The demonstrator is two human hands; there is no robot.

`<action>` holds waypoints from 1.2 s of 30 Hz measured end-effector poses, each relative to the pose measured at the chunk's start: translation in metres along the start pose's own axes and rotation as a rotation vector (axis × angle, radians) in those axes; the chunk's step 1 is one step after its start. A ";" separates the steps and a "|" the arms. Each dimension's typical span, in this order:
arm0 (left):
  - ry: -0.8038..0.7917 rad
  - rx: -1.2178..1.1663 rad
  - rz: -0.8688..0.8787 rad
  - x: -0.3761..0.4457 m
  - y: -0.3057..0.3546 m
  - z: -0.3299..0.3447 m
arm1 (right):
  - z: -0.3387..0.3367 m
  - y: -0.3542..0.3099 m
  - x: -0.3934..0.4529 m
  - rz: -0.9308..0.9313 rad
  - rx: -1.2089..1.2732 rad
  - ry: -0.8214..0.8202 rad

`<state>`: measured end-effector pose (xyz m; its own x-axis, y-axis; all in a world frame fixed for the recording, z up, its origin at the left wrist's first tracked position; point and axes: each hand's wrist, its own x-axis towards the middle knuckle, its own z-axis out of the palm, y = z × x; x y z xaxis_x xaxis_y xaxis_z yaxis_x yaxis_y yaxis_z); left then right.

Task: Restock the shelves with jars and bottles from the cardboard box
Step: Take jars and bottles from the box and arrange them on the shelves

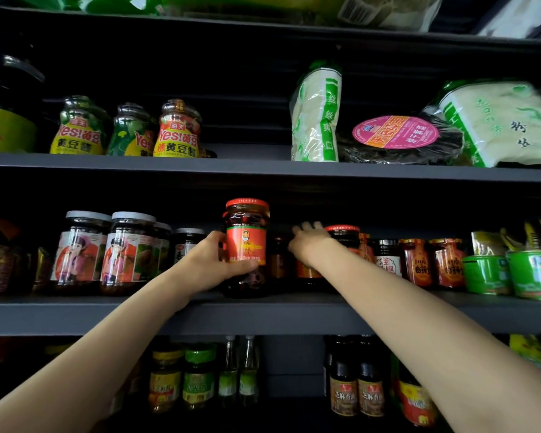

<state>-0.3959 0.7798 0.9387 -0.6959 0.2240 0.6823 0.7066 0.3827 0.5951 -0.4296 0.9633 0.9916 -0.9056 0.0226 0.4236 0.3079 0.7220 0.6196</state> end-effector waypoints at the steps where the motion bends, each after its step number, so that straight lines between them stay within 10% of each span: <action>1: 0.000 0.003 0.004 0.000 0.001 0.000 | 0.002 0.001 0.000 -0.018 -0.067 0.005; 12: 0.011 0.063 0.034 -0.001 -0.001 -0.001 | 0.018 0.005 -0.015 -0.191 -0.501 -0.137; 19: 0.008 0.134 0.053 -0.002 0.001 -0.003 | 0.006 0.017 -0.039 -0.188 0.797 0.426; 24: -0.006 0.203 0.062 0.003 0.010 0.005 | -0.010 0.014 -0.070 -0.163 1.652 0.407; 29: -0.074 0.241 0.123 0.006 0.023 0.024 | -0.009 0.014 -0.078 -0.213 1.380 0.444; 36: 0.007 0.122 0.084 0.008 0.014 0.016 | -0.001 0.014 -0.072 -0.278 1.757 0.274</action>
<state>-0.3932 0.8016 0.9453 -0.6334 0.2540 0.7309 0.7416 0.4691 0.4796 -0.3601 0.9706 0.9704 -0.7460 -0.1861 0.6395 -0.6318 0.5014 -0.5911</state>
